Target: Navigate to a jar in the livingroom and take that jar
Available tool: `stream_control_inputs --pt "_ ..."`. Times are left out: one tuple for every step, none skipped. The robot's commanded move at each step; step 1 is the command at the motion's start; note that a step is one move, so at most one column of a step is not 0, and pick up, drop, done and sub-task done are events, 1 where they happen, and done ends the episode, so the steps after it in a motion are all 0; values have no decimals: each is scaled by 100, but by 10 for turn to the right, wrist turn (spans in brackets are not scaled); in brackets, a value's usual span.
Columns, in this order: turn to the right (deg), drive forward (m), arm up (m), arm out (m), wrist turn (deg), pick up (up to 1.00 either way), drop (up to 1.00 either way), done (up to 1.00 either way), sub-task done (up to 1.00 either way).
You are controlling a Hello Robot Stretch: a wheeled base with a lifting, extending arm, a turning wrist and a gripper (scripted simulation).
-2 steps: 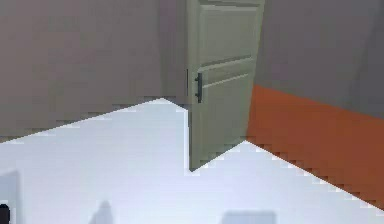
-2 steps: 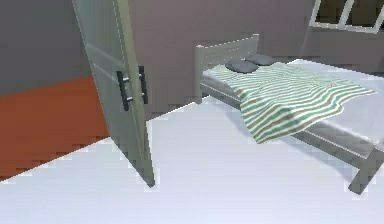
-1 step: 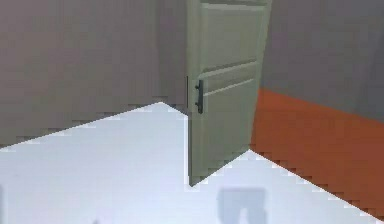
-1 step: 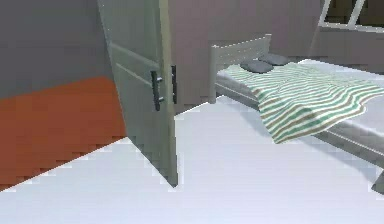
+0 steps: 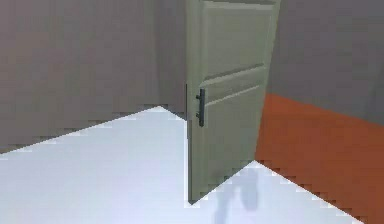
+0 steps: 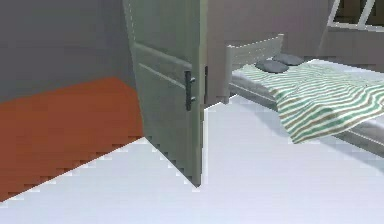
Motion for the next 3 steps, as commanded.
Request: stream_control_inputs --pt "360 0 0 0 0 0 0 0 0" --pt "0 100 0 0 0 0 0 0 0" --pt "0 100 0 0 0 0 0 0 0"
